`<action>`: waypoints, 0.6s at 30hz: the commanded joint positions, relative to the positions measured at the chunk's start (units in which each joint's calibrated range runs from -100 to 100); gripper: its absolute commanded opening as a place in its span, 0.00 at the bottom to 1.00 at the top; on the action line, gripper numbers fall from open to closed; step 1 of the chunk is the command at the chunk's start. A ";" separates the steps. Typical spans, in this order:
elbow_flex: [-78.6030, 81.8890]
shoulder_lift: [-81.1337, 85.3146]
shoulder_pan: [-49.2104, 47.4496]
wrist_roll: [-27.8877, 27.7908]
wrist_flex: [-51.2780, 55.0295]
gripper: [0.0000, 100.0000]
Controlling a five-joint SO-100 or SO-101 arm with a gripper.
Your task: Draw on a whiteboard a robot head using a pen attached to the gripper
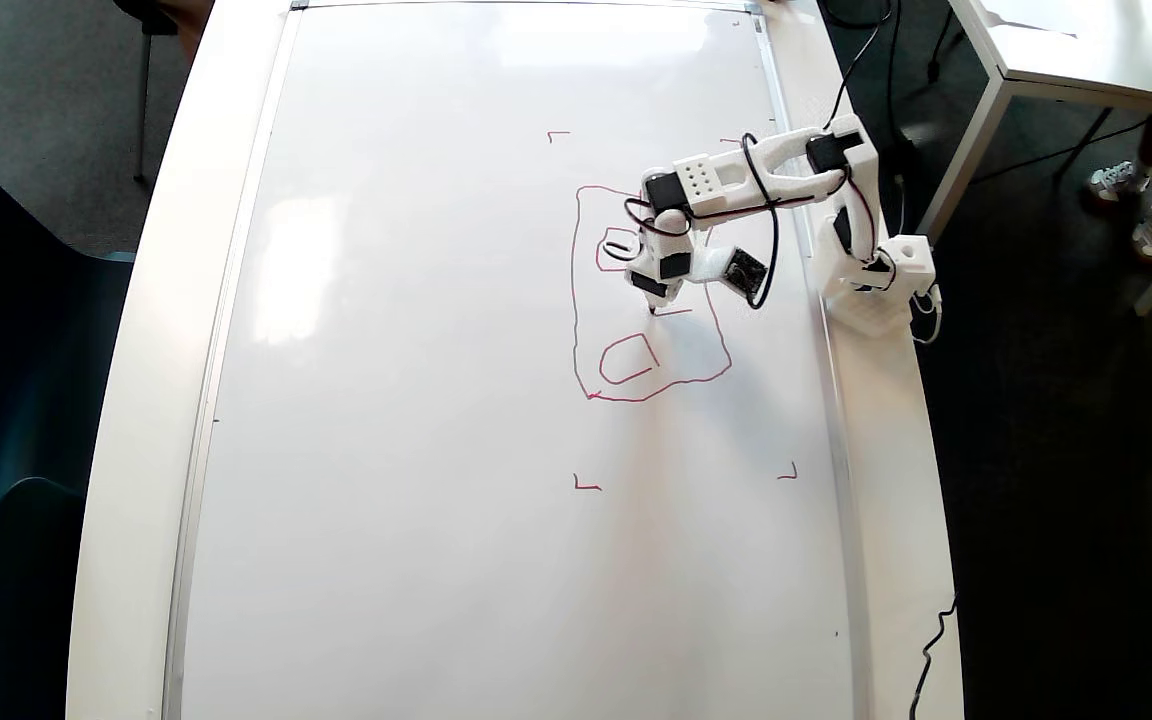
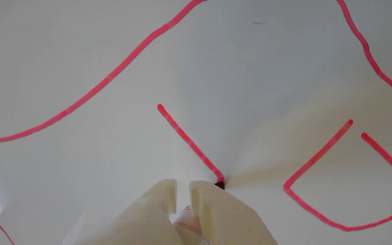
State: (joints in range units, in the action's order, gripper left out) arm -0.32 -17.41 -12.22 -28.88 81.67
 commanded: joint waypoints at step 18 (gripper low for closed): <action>-0.27 1.85 7.10 -5.22 6.86 0.01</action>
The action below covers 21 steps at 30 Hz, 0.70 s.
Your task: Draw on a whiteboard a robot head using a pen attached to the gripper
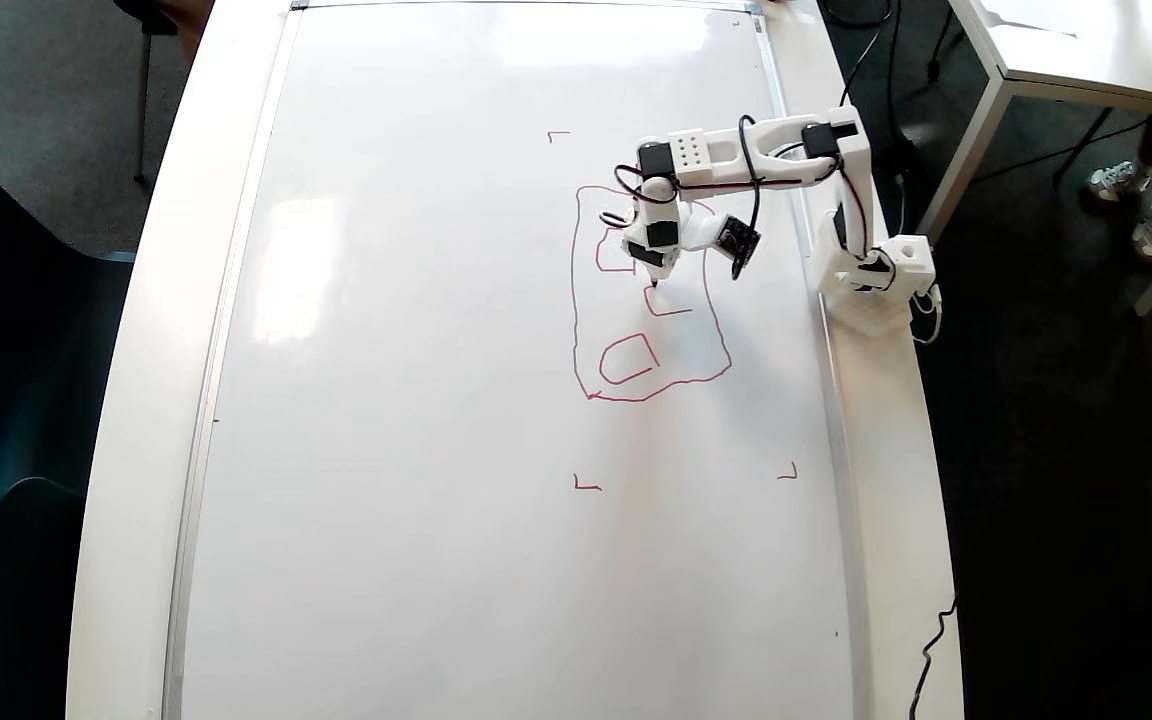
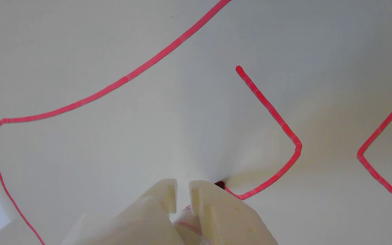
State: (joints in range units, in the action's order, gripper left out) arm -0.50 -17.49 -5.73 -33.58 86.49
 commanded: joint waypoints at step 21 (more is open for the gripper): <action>12.26 10.91 -0.42 -1.54 1.44 0.01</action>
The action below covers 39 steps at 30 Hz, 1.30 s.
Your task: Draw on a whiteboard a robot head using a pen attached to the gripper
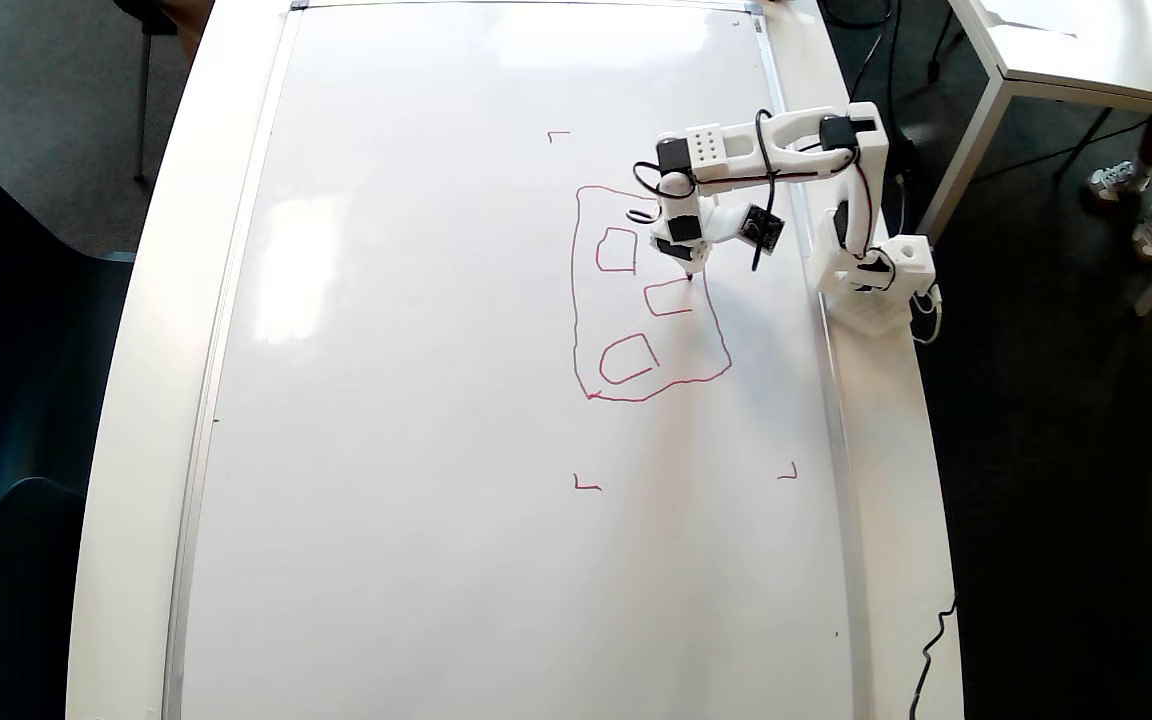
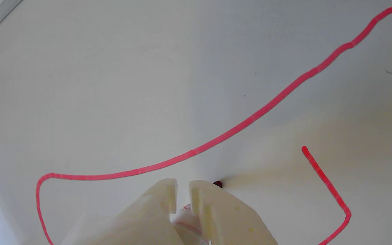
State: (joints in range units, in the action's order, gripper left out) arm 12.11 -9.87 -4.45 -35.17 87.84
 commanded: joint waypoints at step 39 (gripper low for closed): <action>2.56 3.12 -5.97 1.55 -3.56 0.01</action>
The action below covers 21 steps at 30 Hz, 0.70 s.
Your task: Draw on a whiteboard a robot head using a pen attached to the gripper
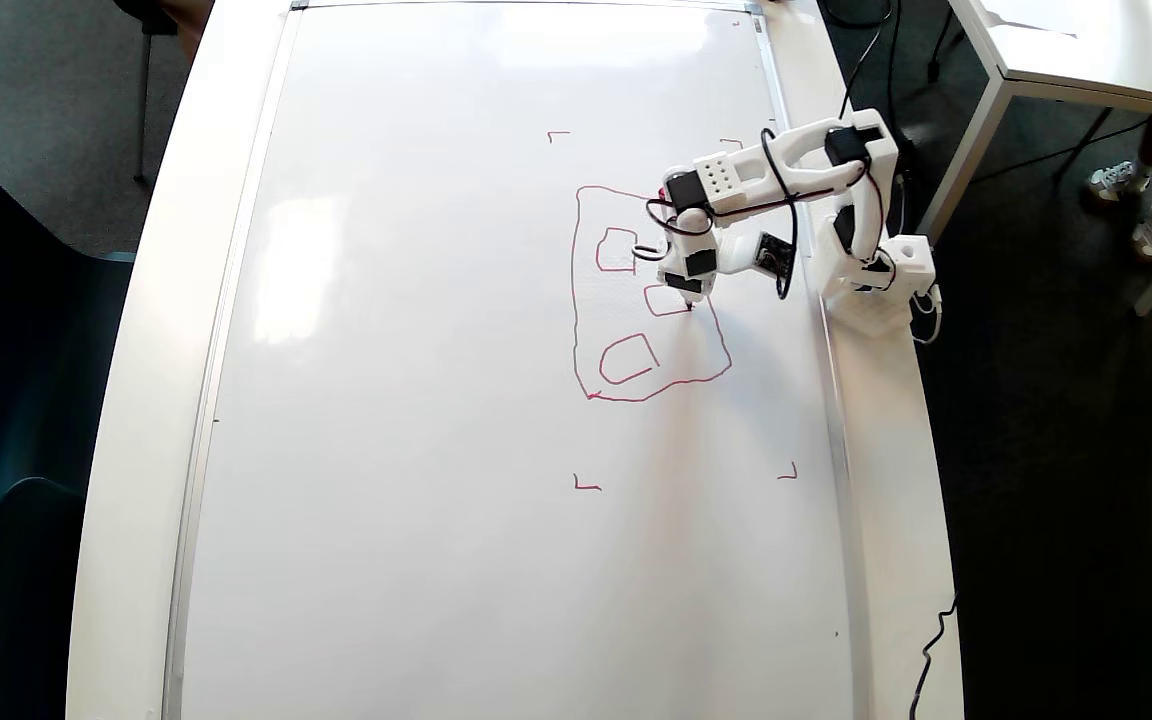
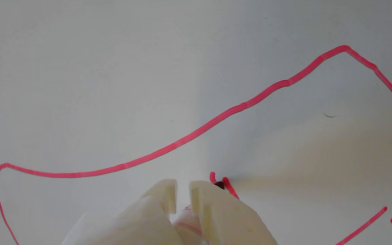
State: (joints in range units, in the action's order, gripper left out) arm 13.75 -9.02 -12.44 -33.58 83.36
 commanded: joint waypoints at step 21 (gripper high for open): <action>0.73 2.44 10.34 -0.20 0.91 0.01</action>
State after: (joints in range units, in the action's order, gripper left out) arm 14.48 -8.60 -3.54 -33.58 83.70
